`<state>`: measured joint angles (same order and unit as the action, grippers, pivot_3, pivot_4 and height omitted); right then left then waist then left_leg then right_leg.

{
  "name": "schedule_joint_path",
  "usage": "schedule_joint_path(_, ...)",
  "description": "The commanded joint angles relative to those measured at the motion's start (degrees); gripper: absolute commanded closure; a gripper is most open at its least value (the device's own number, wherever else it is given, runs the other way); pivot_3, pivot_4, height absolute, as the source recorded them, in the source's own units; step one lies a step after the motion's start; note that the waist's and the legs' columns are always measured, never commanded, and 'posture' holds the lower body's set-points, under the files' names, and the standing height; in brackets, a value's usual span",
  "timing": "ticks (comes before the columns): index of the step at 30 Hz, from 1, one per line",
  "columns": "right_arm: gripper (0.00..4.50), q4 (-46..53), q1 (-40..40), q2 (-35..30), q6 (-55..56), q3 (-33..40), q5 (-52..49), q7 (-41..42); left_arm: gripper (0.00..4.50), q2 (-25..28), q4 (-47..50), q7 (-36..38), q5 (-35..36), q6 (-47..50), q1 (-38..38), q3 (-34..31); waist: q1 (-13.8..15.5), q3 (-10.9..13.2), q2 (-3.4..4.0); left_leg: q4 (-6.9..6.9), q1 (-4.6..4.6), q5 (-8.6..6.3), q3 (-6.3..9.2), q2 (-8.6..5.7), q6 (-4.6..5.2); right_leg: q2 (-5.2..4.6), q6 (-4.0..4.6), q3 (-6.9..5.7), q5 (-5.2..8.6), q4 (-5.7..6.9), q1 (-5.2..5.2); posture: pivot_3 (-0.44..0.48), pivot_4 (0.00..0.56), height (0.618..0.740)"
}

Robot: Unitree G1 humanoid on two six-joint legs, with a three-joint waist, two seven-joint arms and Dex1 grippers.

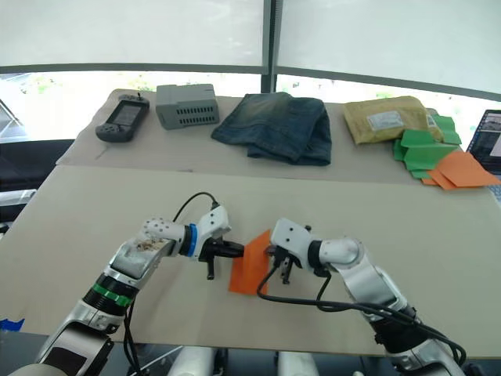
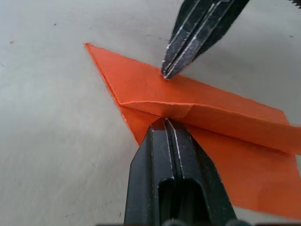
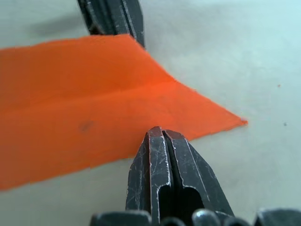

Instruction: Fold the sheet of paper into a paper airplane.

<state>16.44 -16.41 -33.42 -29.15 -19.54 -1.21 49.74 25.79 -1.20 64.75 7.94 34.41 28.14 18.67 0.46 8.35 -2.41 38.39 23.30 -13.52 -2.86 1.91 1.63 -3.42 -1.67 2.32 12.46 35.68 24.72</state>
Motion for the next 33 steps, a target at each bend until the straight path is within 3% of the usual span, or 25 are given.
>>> schedule_joint_path(1, 4.5, -0.9, 1.1, 1.2, -0.1, -1.9, 1.0, -1.3, 4.48, 1.0, 3.9, -0.3, 2.4, 3.9, -0.9, -0.6, -0.3, 0.0, 0.0, 0.0, 0.0, 0.0, 0.0, 0.0, 0.0, 0.01, 0.0, 0.0, 0.0, 0.02, 0.02, 0.0, 0.15, 0.722)
schedule_joint_path(9, 4.5, -5.5, -2.1, 3.0, 2.2, -2.9, 2.6, -2.5, 4.48, 3.8, 12.0, 0.1, 10.1, 17.4, -2.7, -0.5, -1.8, 0.0, -0.05, 0.02, -0.21, 0.01, 0.3, 0.04, 0.0, 0.08, 0.08, 0.05, -0.05, 0.26, 0.01, 0.0, 0.15, 0.722)
schedule_joint_path(14, 4.5, -7.2, -5.1, 2.3, 3.9, -3.0, 2.0, -0.5, 4.48, 3.3, 13.1, -2.0, 12.0, 18.7, -2.9, 0.1, -1.6, 0.1, -0.02, 0.02, -0.43, 0.02, 0.4, 0.03, -0.01, 0.12, 0.52, 0.05, 0.13, 0.32, -0.13, 0.0, 0.15, 0.722)
schedule_joint_path(25, 4.5, -1.9, -1.6, 3.4, 1.3, -3.6, -1.1, 1.7, 4.48, 3.4, 12.3, -5.2, 12.7, 17.7, -3.6, 0.1, -1.4, 0.2, -0.03, -0.04, -0.1, 0.01, 0.46, -0.02, -0.02, 0.11, 0.24, 0.07, 0.01, 0.3, 0.09, 0.0, 0.15, 0.722)
schedule_joint_path(33, 4.5, 3.7, -0.7, 3.6, -3.2, -0.1, -4.0, 1.0, 4.48, 4.3, 13.4, -6.0, 13.1, 17.6, -4.5, 0.9, -1.3, 0.2, -0.01, -0.02, -0.06, 0.01, 0.46, -0.03, -0.02, 0.1, 0.18, 0.07, 0.03, 0.34, 0.15, 0.0, 0.15, 0.722)
